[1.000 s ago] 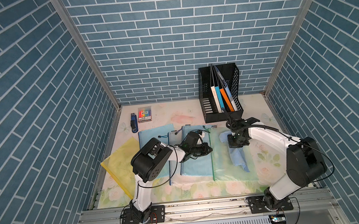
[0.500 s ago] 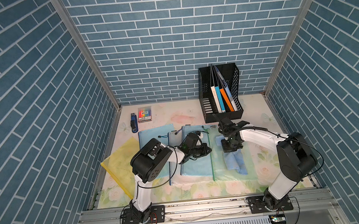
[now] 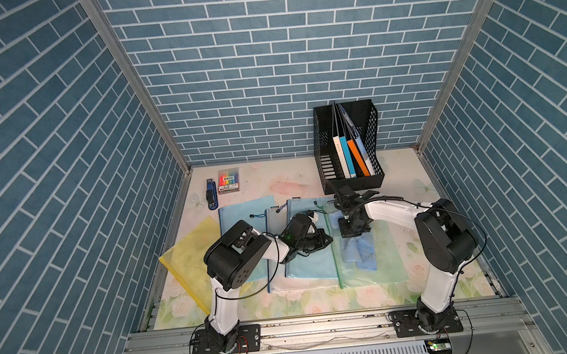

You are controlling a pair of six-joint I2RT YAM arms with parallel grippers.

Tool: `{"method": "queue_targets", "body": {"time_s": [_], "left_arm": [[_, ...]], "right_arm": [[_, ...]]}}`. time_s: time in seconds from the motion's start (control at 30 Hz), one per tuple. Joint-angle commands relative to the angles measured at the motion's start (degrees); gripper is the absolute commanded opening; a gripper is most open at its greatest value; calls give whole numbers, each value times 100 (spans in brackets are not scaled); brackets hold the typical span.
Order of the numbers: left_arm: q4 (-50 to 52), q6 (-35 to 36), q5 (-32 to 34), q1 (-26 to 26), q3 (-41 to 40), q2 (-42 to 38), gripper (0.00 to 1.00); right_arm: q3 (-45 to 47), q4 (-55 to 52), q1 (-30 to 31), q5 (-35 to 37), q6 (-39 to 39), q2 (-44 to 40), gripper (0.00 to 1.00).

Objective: Wipe the document bag
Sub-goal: Wipe the dirt from the document bag.

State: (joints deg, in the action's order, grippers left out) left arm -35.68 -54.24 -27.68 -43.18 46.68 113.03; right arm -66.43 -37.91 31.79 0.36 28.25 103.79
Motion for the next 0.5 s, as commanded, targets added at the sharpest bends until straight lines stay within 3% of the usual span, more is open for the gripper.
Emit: {"method": "queue_targets", "body": {"time_s": [0.0, 0.17, 0.37, 0.47], "left_arm": [[105, -25, -44, -42, -149, -63, 0], [144, 80, -205, -29, -75, -11, 0], [322, 255, -352, -42, 60, 65, 0], [433, 307, -314, -41, 70, 20, 0]], "right_arm": [[158, -118, -421, 244, 70, -305, 0], [-148, -65, -526, 16, 131, 51, 0], [-1105, 446, 297, -682, 413, 997, 0], [-1378, 884, 407, -1200, 789, 1351, 0]]}}
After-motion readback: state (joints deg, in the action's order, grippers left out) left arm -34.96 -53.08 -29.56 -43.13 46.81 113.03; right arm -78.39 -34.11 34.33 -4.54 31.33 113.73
